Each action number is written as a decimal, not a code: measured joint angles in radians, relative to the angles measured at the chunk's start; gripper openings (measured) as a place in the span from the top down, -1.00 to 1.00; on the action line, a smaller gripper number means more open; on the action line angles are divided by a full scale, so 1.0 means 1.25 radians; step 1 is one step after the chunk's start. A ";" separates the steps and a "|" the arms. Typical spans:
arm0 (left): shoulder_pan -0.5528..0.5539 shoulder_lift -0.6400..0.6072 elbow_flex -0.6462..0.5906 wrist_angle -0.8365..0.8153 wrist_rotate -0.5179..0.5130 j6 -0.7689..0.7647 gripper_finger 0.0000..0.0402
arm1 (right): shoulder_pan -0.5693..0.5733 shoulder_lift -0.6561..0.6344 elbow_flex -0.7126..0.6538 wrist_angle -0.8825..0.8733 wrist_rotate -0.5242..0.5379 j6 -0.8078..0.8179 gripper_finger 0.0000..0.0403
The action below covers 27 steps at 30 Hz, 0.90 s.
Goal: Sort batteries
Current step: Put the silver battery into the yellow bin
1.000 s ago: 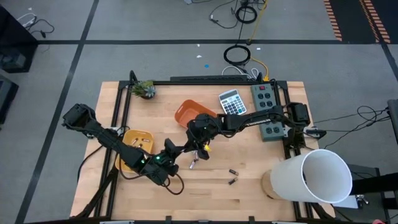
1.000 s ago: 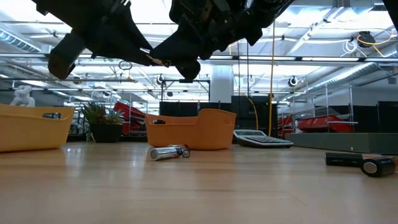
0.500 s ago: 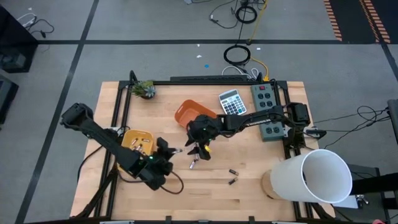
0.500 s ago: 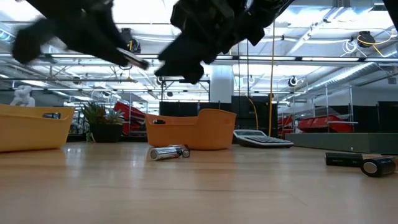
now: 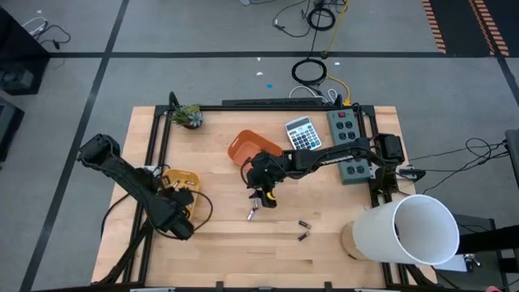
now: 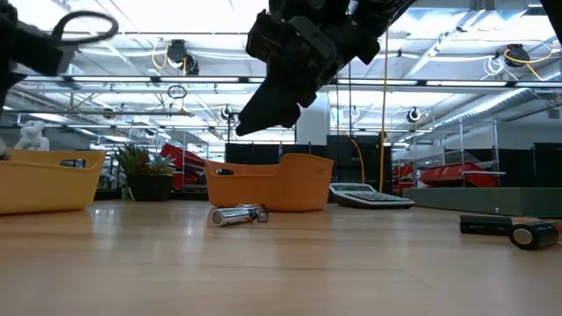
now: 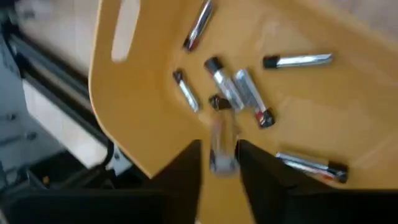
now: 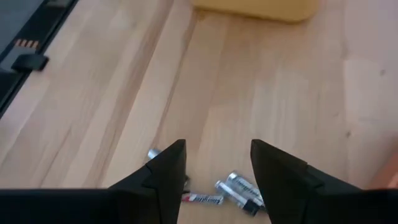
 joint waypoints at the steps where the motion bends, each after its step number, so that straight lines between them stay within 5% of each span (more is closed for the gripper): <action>1: -0.002 0.000 -0.004 -0.002 0.012 -0.005 0.33 | 0.002 0.000 0.000 -0.009 -0.001 -0.003 0.15; 7: 0.004 0.000 0.019 -0.032 0.026 0.040 -0.22 | 0.007 0.000 0.000 -0.090 0.001 -0.026 0.15; 12: 0.042 0.000 0.085 0.006 -0.154 0.094 -0.26 | 0.032 0.000 0.000 -0.143 0.061 -0.074 0.15; 15: 0.085 0.000 0.093 0.170 -0.242 0.205 -0.22 | 0.061 0.000 0.000 -0.176 0.094 -0.136 0.15; 21: 0.181 0.061 0.081 0.527 -0.248 0.449 -0.13 | 0.116 0.003 0.000 -0.237 0.185 -0.148 0.15; 27: 0.245 0.139 0.081 0.772 -0.152 0.493 -0.12 | 0.140 0.003 0.000 -0.356 0.271 -0.069 0.15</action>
